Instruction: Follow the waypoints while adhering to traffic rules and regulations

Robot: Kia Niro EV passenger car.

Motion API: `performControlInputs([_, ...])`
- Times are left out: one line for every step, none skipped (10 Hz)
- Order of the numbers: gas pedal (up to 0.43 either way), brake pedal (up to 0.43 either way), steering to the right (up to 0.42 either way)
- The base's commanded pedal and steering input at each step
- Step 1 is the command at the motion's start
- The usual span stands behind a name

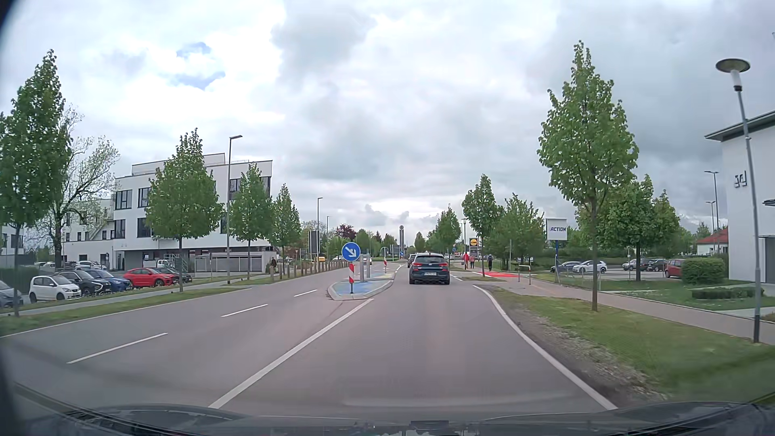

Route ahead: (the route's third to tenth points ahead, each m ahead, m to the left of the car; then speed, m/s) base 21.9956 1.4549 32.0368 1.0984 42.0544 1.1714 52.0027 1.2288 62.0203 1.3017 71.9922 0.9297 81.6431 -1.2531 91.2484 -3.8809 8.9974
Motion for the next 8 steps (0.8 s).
performControlInputs([0.079,0.012,0.019])
performControlInputs([0.087,0.012,0.018])
performControlInputs([0.087,0.012,0.017])
performControlInputs([0.087,0.012,0.016])
performControlInputs([0.087,0.006,0.015])
performControlInputs([0.098,0.012,0.014])
performControlInputs([0.11,0.012,0.012])
performControlInputs([0.11,0.012,0.012])
